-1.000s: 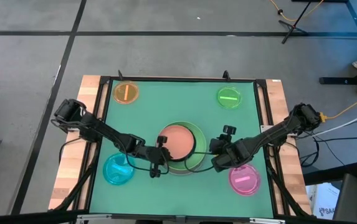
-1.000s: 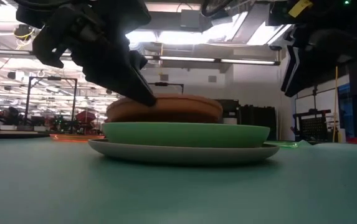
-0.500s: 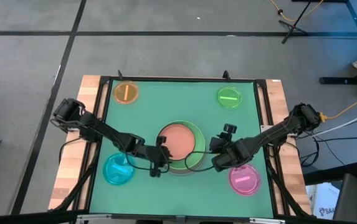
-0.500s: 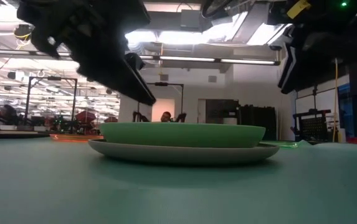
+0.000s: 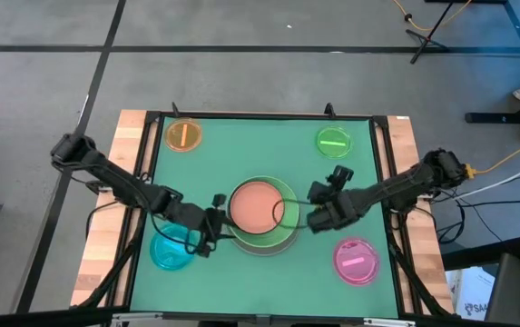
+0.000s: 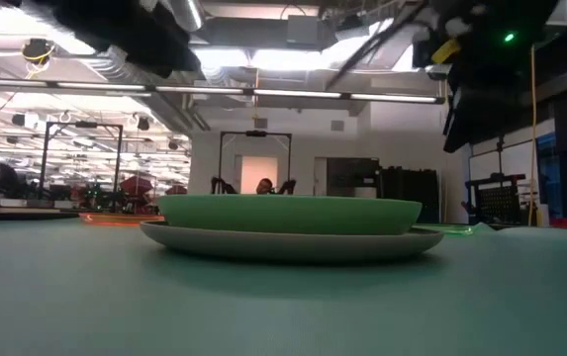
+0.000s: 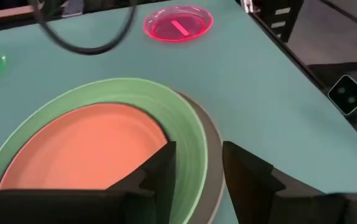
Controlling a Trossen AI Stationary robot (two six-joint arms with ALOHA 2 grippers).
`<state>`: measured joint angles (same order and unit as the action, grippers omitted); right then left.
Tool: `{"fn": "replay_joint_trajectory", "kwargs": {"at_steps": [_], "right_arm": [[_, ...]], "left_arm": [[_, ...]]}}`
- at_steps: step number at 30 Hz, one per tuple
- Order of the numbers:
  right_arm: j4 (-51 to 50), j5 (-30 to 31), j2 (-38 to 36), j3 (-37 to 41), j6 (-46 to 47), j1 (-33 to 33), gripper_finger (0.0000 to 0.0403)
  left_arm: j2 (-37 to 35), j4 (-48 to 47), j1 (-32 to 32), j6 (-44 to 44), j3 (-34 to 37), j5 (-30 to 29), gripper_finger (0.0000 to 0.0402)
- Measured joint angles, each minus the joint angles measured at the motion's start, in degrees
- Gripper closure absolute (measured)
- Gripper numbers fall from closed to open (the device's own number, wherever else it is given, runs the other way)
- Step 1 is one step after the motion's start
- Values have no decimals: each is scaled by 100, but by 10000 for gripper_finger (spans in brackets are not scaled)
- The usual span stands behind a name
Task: Stack plastic plates
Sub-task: Stack the light green plate on the pink plate
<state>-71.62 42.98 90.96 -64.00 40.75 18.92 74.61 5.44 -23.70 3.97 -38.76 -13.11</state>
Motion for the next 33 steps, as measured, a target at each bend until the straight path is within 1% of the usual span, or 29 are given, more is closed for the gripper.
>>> {"fn": "replay_joint_trajectory", "kwargs": {"at_steps": [3, 7, 12, 17, 20, 26, 33], "right_arm": [[161, 37, -7, 67, -471, -452, 199], [809, -126, -7, 401, -1317, -1182, 201], [2211, -701, -7, 906, -2544, -2300, 211], [3576, -1132, -7, 1173, -3304, -3282, 214], [4074, -1395, -7, 1244, -3395, -3791, 215], [5159, -2228, -7, 1552, -3504, -4549, 215], [5449, -2450, -7, 1896, -3405, -4951, 215]], "left_arm": [[-224, 336, 0, 48, 421, -179, 278], [-414, 486, 15, 309, 747, -395, 278], [-417, 479, 17, 444, 795, -421, 278], [-417, 467, 72, 444, 795, -440, 278], [-417, 464, 110, 444, 795, -439, 278], [-417, 456, 157, 448, 795, -440, 278], [-417, 456, 157, 492, 795, -397, 278]]}}
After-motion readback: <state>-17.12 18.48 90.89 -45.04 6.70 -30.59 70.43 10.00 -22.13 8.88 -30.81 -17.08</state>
